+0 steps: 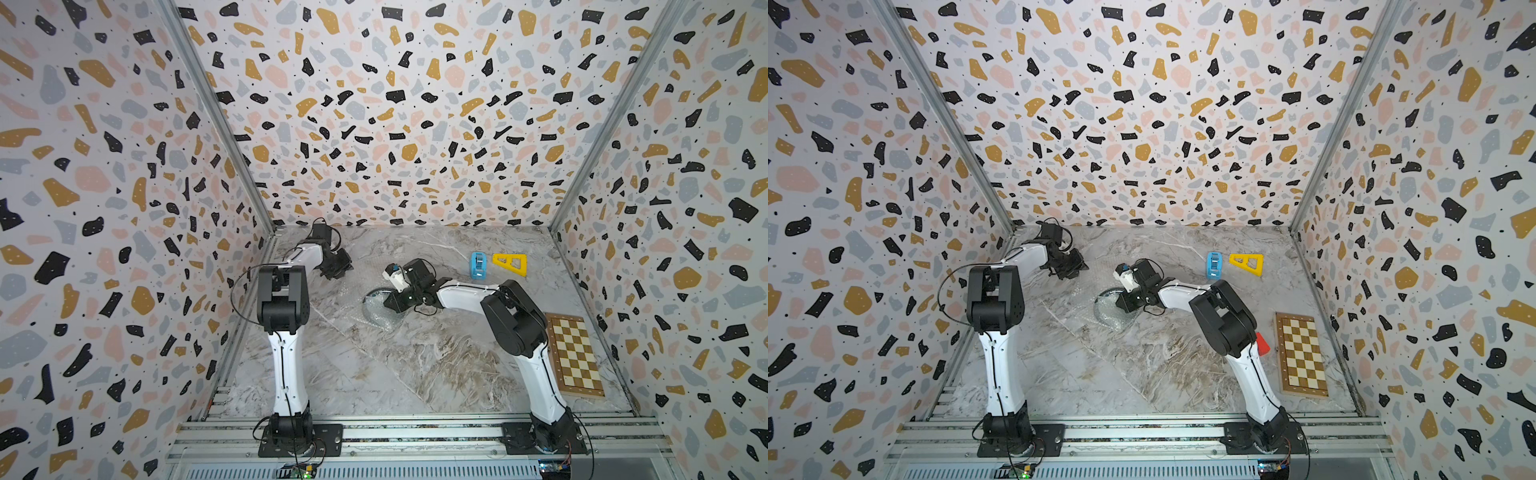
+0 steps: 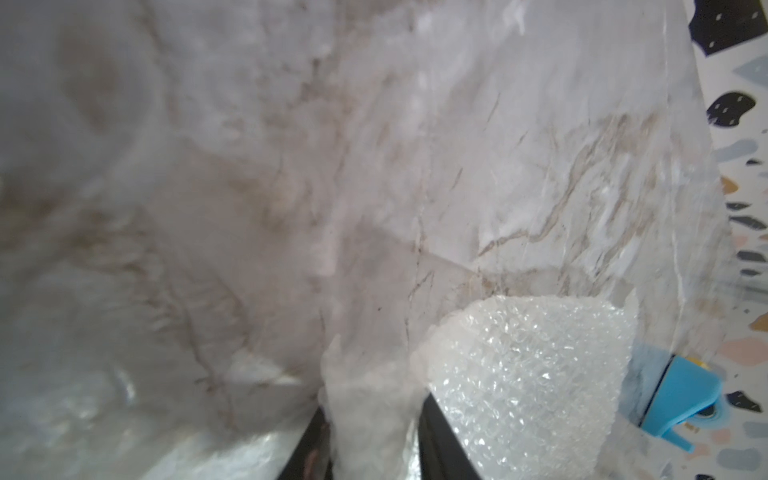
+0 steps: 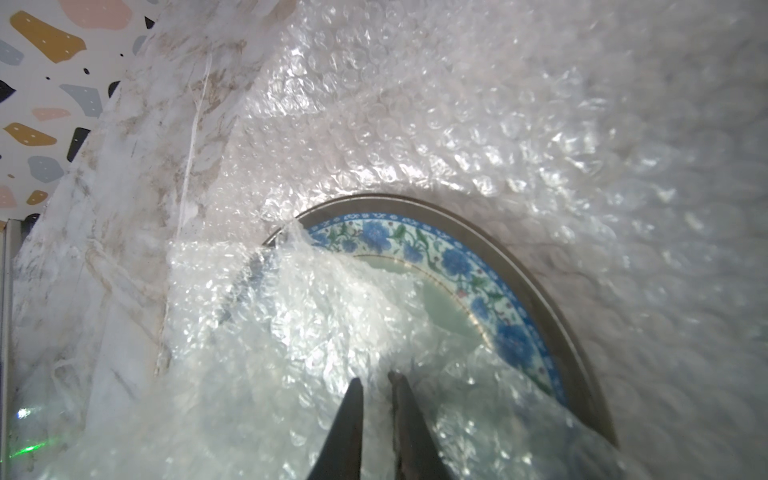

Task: Wrap dinner plates in bubble wrap
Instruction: Wrap the plate in the bubble wrap.

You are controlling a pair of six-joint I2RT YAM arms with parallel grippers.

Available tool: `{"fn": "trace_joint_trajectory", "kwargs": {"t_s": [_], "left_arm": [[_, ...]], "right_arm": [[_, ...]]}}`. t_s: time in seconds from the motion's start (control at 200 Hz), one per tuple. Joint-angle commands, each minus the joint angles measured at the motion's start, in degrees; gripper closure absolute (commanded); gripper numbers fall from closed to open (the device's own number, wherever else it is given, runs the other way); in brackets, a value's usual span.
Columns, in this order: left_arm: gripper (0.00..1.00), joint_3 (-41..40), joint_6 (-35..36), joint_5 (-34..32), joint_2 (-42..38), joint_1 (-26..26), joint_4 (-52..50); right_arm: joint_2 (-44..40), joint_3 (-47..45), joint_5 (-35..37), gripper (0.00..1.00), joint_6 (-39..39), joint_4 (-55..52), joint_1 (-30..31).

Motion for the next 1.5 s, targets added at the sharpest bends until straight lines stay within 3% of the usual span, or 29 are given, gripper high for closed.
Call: {"fn": "trace_joint_trajectory", "kwargs": {"t_s": [0.0, 0.125, 0.23, 0.426, 0.831, 1.176, 1.492], "left_arm": [[0.84, -2.9, 0.0, -0.8, -1.2, 0.2, -2.2], [0.95, -3.7, 0.8, 1.9, -4.7, -0.1, -2.0], [0.98, -5.5, 1.8, 4.7, -8.7, -0.7, -2.4], [0.94, -11.7, 1.4, 9.0, -16.0, -3.6, -1.5], [0.92, -29.2, -8.8, 11.3, -26.2, -10.3, 9.0], [0.84, -37.5, -12.5, 12.1, -25.9, -16.1, 14.8], [0.85, -43.1, -10.1, 10.5, -23.6, -16.4, 15.3]], "right_arm": [[-0.1, -1.1, 0.4, 0.83, -0.1, -2.7, -0.4], [-0.4, -1.2, 0.4, 0.84, 0.0, -2.8, -0.6], [-0.7, -1.2, 0.5, 0.84, 0.2, -2.9, -0.6], [-0.3, -0.3, 0.5, 0.84, 0.7, -3.5, -0.7], [-0.3, 0.2, 0.6, 0.84, 0.8, -4.0, -1.0], [-1.1, -0.1, -0.8, 0.81, 1.1, -4.0, -1.6], [-6.1, -3.0, -5.2, 0.75, 3.9, -1.9, -4.1]]}}
